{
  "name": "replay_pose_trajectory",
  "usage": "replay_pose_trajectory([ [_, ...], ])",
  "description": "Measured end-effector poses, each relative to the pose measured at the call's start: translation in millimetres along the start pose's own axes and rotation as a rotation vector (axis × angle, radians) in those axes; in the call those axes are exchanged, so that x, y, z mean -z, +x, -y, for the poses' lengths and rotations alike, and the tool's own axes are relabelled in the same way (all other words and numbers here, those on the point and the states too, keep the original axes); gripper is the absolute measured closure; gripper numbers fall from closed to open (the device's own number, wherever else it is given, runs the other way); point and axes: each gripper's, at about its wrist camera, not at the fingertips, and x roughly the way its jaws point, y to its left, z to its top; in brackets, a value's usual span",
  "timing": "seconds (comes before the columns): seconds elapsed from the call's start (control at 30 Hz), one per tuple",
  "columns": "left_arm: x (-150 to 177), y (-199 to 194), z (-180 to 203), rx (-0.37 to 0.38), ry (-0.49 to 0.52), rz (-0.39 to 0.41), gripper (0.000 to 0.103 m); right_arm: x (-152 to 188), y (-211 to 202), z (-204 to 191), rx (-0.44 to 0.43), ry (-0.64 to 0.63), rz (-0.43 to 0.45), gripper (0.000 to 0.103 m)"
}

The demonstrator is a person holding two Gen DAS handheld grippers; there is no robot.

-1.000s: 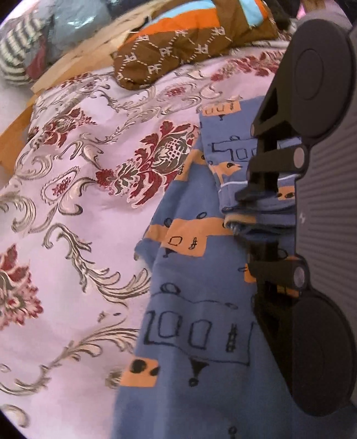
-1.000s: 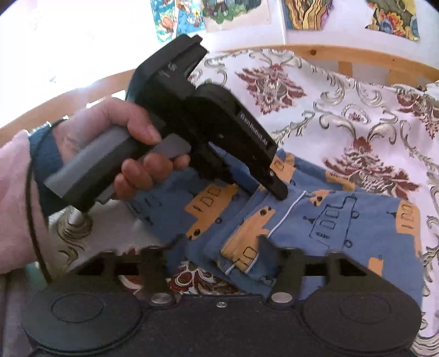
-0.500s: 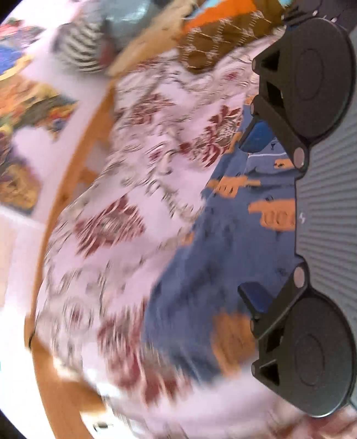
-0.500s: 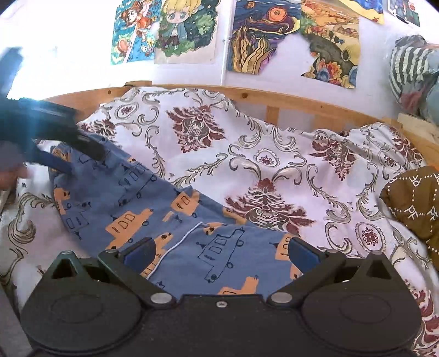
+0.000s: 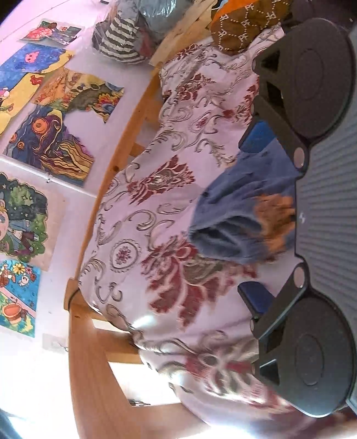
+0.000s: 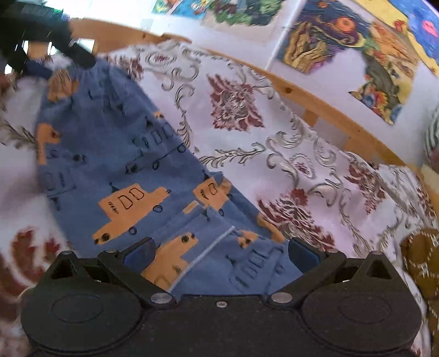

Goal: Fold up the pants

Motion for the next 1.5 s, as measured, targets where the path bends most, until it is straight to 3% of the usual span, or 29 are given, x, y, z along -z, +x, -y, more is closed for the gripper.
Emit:
replay_pose_trajectory([
  [0.07, -4.3, 10.5, -5.1, -0.030, -0.026, -0.023, 0.018, -0.8, 12.3, -3.2, -0.004, -0.004, -0.014, 0.001],
  [0.13, -5.5, 16.8, -9.3, -0.066, -0.047, -0.042, 0.044, -1.5, 16.9, -4.1, -0.010, 0.001, -0.007, 0.001],
  [0.17, -4.8, 17.2, -11.4, -0.070, -0.050, -0.046, 0.048, -2.2, 18.4, -4.7, -0.014, 0.001, -0.003, 0.001],
  [0.23, -4.4, 16.6, -15.2, -0.043, -0.074, -0.055, 0.067, -2.7, 19.4, -4.4, -0.019, 0.000, 0.002, 0.001],
  [0.33, -6.4, 12.4, -19.0, -0.024, -0.138, -0.053, 0.080, -3.5, 12.4, 0.2, -0.023, 0.027, 0.027, 0.001],
  [0.43, -10.0, 7.9, -15.0, -0.037, -0.186, -0.049, 0.084, -3.9, -0.2, 14.6, -0.033, 0.087, 0.058, 0.001],
  [0.53, -15.6, 1.8, 1.1, -0.060, -0.159, -0.045, 0.086, -5.2, -13.0, 38.0, -0.051, 0.158, 0.079, 0.001],
  [0.67, -21.9, -11.1, 41.7, 0.005, -0.080, -0.032, 0.086, -6.9, -27.8, 78.9, -0.081, 0.263, 0.087, 0.001],
  [0.83, -24.1, -20.5, 116.4, 0.047, 0.089, -0.009, 0.086, -4.7, -40.7, 144.5, -0.232, 0.483, 0.069, 0.001],
  [0.97, -10.5, -16.7, 178.6, 0.055, 0.210, -0.023, 0.086, 1.8, -39.2, 199.0, -0.425, 0.729, 0.036, 0.001],
  [1.07, 10.9, -11.2, 221.0, 0.039, 0.308, -0.033, 0.086, 5.1, -31.9, 226.2, -0.563, 0.839, -0.007, 0.001],
  [1.17, 37.4, -1.0, 260.0, 0.005, 0.408, -0.054, 0.086, 9.2, -26.1, 240.6, -0.654, 0.882, -0.053, 0.001],
  [1.33, 80.2, 16.6, 303.1, 0.009, 0.532, -0.100, 0.086, 16.7, -10.7, 240.7, -0.732, 0.879, -0.147, 0.001],
  [1.5, 112.0, 30.5, 325.9, 0.005, 0.637, -0.142, 0.086, 21.6, 8.6, 228.5, -0.715, 0.839, -0.218, 0.001],
])
